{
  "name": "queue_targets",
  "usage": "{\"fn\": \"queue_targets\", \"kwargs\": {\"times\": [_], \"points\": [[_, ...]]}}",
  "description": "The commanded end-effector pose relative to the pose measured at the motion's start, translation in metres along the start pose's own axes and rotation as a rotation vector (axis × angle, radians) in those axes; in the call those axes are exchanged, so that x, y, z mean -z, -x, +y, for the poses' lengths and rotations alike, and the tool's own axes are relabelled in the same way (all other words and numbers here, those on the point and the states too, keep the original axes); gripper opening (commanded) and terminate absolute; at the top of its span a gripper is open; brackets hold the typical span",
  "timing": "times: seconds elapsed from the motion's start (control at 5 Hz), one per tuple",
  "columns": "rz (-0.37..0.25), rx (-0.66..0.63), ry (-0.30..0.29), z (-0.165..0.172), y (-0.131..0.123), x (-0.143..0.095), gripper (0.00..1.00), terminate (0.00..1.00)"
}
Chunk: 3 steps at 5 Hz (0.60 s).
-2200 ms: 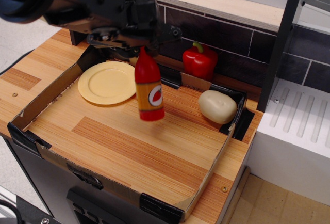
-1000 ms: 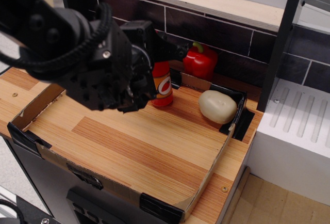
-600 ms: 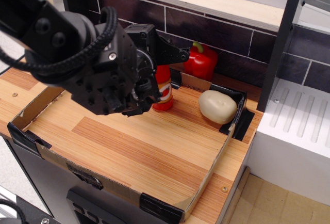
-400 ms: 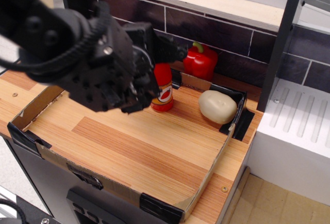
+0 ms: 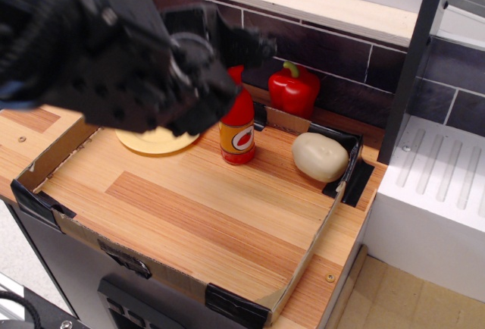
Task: Upright hot sauce bottle
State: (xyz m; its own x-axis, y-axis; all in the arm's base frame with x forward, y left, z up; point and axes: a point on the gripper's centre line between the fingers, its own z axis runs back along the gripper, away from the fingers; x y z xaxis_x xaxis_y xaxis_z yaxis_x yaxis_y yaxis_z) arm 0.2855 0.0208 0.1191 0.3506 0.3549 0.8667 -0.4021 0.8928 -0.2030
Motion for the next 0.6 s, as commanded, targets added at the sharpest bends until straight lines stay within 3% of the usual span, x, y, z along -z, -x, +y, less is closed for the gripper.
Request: {"fn": "queue_targets", "kwargs": {"times": [0.0,0.2,0.4], "points": [[0.009,-0.043,0.009,-0.0102,-0.0126,-0.0154,1.00,0.00],[0.009,-0.043,0.009,-0.0102,-0.0126,-0.0154,1.00,0.00],[0.009,-0.043,0.009,-0.0102,-0.0126,-0.0154,1.00,1.00]]}}
